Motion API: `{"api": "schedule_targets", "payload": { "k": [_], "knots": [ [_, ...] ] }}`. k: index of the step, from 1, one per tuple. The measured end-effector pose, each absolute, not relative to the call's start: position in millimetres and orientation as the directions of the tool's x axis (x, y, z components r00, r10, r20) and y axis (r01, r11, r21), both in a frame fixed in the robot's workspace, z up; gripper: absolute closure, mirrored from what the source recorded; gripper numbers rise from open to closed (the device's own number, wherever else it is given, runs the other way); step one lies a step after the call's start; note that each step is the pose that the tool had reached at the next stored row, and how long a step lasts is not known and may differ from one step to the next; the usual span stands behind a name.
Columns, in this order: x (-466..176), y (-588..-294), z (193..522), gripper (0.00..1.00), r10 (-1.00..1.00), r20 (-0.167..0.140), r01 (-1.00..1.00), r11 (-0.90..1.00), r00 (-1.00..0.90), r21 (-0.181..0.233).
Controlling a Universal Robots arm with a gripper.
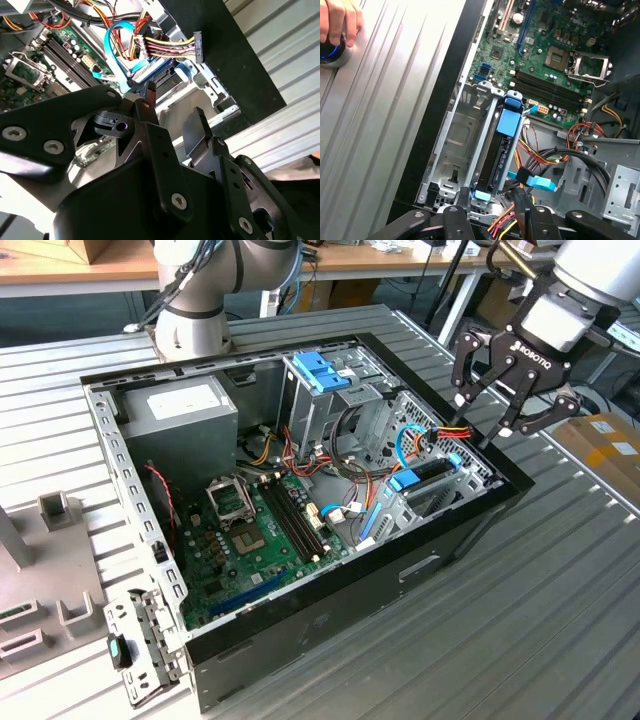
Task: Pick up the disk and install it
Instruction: 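Insert the first disk wire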
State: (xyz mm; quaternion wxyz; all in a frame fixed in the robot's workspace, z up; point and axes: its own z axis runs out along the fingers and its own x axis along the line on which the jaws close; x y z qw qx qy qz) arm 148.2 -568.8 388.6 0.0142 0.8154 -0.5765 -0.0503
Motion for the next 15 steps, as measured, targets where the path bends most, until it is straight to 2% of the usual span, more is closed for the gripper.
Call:
{"api": "schedule_targets", "payload": {
  "k": [15],
  "knots": [
    [157, -565, 373, 0.52, -0.892, -0.064, -0.888, -0.452, 0.448, 0.082]
  ]
}}
